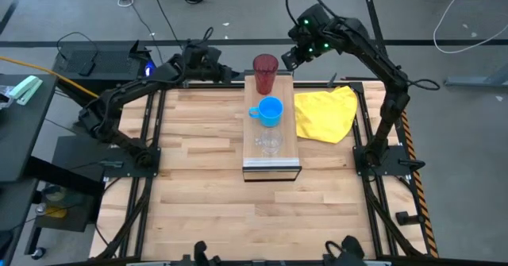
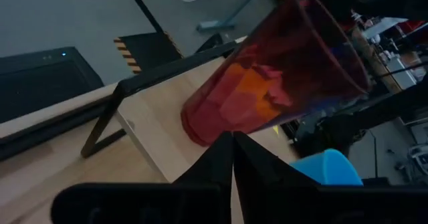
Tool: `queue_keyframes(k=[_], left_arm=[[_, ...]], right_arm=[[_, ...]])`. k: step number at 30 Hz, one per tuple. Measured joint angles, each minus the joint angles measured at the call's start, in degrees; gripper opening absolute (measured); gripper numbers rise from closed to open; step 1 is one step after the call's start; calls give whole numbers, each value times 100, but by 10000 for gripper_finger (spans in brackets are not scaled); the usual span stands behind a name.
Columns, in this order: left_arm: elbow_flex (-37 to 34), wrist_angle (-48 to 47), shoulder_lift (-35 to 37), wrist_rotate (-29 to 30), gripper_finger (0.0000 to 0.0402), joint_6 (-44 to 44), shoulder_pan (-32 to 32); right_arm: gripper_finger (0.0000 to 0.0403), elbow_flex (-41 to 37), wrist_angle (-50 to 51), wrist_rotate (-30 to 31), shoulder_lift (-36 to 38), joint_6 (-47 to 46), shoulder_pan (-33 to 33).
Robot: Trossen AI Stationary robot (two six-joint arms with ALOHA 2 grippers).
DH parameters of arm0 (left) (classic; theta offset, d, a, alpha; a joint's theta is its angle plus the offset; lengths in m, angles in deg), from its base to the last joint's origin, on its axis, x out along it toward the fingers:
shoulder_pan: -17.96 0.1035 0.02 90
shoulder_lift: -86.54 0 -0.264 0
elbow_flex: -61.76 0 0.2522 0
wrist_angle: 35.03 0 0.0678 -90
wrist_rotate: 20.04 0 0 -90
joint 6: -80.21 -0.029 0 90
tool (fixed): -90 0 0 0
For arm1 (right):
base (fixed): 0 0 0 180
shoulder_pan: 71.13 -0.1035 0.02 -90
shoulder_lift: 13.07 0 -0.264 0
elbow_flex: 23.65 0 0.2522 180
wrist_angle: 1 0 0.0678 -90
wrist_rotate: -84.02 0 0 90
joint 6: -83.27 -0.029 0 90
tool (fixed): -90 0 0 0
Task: Stack small to large cups/mugs on shelf
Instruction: Put the red cup on the shelf
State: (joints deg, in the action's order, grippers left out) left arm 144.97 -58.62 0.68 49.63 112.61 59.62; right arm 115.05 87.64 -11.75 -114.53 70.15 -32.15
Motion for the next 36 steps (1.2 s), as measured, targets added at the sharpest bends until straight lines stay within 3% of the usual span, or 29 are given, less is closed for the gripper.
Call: queue_keyframes(k=[7,12,16,25,30,36], left_arm=[[-2,629,-310,-49,11,180,3],[0,1358,-491,-44,18,459,33],[0,1495,-666,-33,17,622,94],[25,2017,-1015,-51,15,879,18],[467,2006,-1295,-193,18,892,-141],[1262,1153,-1559,-294,11,564,-349]], right_arm=[[4,-1563,-1068,-337,535,107,531],[5,-2948,-2695,-1209,999,-169,703],[3,-3681,-3480,-1226,1092,-378,712],[3,-4063,-3975,-1234,987,-444,612],[2,-4065,-4079,-1232,944,-472,579],[2,-4065,-3938,-1230,1055,-489,537]])
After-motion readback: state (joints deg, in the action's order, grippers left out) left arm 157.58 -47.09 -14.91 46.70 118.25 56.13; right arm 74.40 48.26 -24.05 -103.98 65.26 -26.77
